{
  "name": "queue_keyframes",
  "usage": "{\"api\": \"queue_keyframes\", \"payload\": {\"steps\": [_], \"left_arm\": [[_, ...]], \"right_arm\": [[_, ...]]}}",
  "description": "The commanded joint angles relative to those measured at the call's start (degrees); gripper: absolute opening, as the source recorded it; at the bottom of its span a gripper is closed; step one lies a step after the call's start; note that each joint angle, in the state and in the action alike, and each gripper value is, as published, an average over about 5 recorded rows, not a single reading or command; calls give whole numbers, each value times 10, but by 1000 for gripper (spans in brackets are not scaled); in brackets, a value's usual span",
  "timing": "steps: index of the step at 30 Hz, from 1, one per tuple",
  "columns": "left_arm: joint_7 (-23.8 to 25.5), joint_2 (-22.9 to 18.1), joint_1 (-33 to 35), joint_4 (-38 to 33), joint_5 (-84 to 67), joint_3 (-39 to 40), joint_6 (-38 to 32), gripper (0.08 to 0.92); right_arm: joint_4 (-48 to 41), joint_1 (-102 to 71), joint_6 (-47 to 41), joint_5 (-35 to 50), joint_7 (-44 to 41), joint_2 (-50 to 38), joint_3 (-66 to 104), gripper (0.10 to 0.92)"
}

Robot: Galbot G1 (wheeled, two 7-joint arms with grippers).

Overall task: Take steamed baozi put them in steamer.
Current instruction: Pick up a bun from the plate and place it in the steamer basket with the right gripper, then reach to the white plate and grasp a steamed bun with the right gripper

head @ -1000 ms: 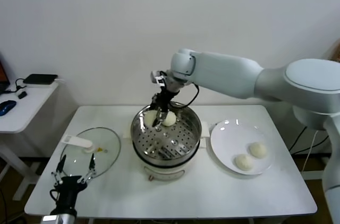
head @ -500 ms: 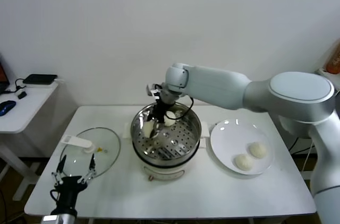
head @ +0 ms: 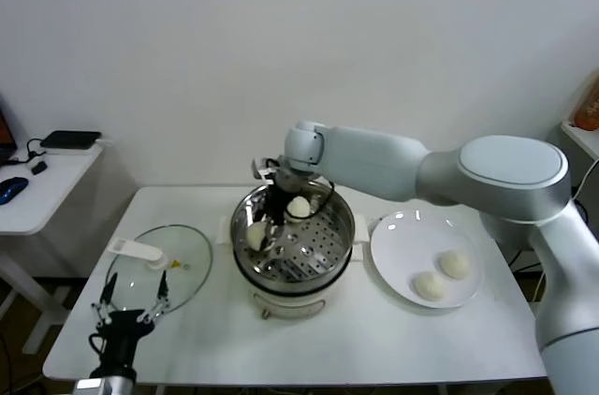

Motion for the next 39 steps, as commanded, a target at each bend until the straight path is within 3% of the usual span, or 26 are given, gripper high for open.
{"api": "queue_keyframes", "payload": {"steps": [1,8,14,26,39], "left_arm": [[0,0,1,1,0,0,0,823],[0,0,-1,-1,0,1,1,823],[0,0,0,-3,1,1,2,823],[2,-2,-8,-9,11,12,14,823],[-4,-5,-35,-15,29,34,30,823]], "right_arm": [[-3,-5,0,-5,3,2,0,713],[3,-10,0,-11,9,-2,11,814],[32,25,2,-4,-2,-35,5,823],[238,223,38,49,-39,-237,-87,823],[263,213,116,-202,-72,-429,-95,823]]}}
